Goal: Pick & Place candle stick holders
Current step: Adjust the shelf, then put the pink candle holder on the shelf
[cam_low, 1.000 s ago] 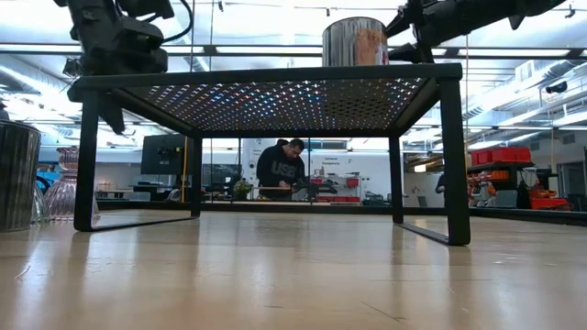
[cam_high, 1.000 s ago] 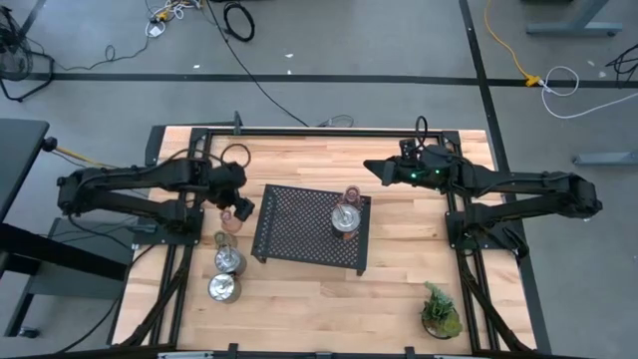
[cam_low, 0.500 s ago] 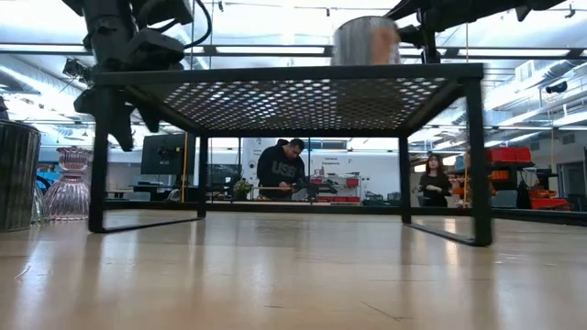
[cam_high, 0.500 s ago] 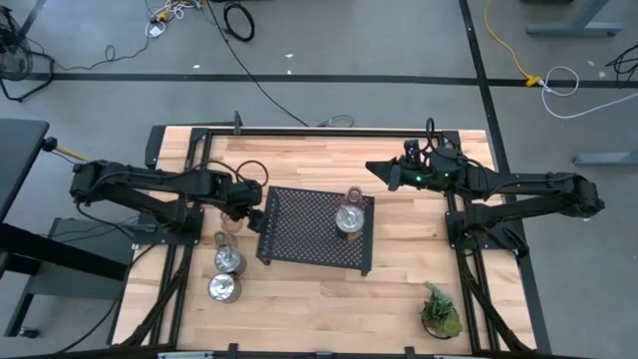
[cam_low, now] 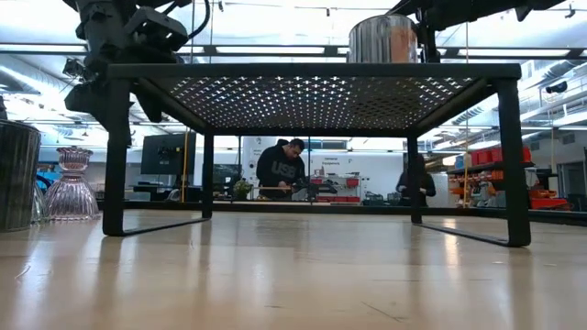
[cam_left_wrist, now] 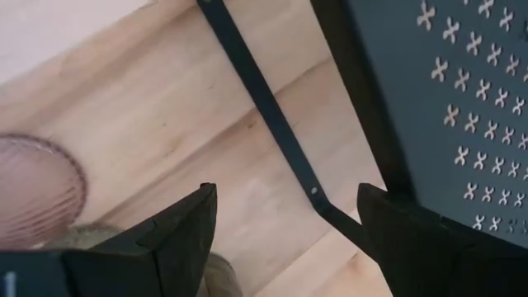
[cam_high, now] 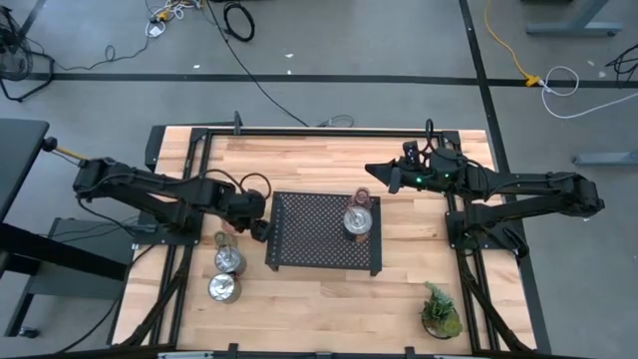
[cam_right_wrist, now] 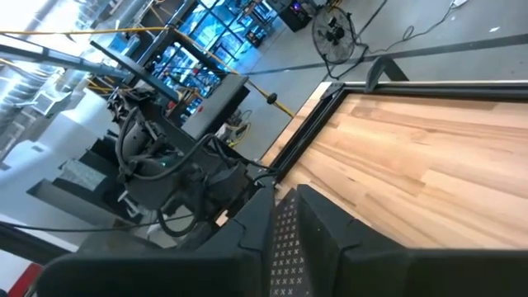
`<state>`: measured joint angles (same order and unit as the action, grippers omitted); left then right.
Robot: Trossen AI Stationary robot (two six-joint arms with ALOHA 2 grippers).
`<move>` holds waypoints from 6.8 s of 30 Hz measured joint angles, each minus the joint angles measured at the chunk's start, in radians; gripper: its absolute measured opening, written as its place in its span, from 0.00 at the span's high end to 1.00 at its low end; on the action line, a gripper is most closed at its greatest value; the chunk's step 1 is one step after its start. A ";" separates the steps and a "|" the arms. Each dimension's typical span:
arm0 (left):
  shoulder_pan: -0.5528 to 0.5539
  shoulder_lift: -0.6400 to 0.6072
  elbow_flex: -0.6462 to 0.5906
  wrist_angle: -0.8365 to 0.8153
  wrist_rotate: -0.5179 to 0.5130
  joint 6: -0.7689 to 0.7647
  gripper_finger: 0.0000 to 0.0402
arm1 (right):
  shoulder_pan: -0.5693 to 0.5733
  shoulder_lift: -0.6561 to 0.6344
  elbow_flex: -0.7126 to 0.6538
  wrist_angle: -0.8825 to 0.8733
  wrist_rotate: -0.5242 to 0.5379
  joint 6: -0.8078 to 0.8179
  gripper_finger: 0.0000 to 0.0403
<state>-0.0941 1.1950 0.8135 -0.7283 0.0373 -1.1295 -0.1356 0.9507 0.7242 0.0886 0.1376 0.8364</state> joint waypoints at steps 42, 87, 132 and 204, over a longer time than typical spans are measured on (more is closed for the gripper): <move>0.069 -0.081 0.194 -0.671 -0.175 -0.162 0.26 | 0.000 -0.001 0.000 -0.023 -0.041 -0.018 0.87; 0.177 0.042 0.009 -0.446 -0.072 0.057 0.29 | 0.087 0.000 0.000 0.024 -0.015 -0.007 0.87; 0.175 0.042 0.304 -0.699 -0.059 0.199 0.61 | 0.087 0.000 0.000 0.027 -0.014 -0.015 0.87; 0.180 0.638 1.071 -0.472 0.045 0.590 0.85 | 0.110 0.000 0.000 0.021 -0.092 -0.027 0.87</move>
<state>0.0860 1.8328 1.8843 -1.2007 0.0826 -0.5399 -0.0254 0.9508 0.7242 0.1093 0.0453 0.8091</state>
